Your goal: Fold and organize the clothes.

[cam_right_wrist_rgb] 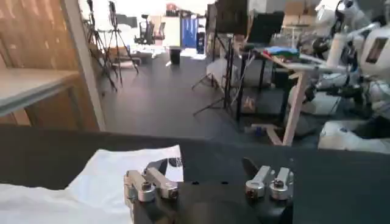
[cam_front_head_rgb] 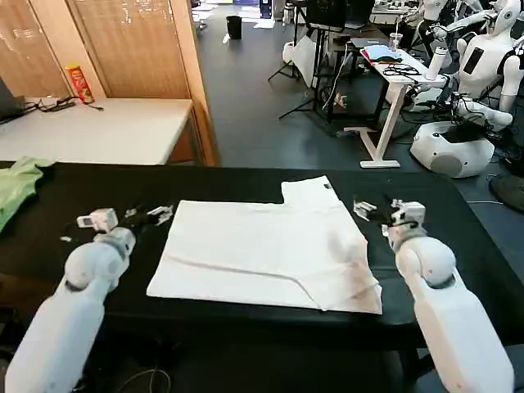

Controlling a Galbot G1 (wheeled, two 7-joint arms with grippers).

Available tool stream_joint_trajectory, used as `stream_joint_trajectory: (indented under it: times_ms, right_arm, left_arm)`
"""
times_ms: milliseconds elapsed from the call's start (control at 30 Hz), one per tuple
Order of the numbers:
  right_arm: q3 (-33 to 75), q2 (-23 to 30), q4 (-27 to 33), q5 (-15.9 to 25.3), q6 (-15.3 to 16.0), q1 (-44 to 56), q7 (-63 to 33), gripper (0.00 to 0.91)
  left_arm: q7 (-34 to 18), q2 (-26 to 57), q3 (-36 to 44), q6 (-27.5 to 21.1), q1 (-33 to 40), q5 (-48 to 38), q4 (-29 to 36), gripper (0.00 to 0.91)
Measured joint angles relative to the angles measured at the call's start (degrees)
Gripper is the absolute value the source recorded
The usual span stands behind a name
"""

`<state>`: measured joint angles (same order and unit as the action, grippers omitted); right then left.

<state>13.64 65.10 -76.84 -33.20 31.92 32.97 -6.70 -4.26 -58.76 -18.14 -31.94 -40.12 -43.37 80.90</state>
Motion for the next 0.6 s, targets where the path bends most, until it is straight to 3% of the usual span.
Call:
stream_joint_trajectory:
  times_ms: [267, 533, 600]
  right_arm:
    - [-3.0, 2.8, 10.6, -0.6, 0.2, -6.1, 1.4, 0.878]
    - [-5.5, 6.1, 18.0, 0.2, 0.3, -10.2, 1.6, 0.878]
    - [-6.0, 6.6, 19.3, 0.4, 0.3, -10.6, 1.8, 0.878]
  left_arm:
    - [2.9, -0.8, 4.2, -0.5, 6.3, 1.8, -9.2, 0.878]
    - [3.4, -2.1, 5.2, -0.4, 8.2, 3.7, -13.4, 0.878]
    - [3.6, -2.3, 5.3, -0.3, 8.5, 3.9, -13.9, 0.809]
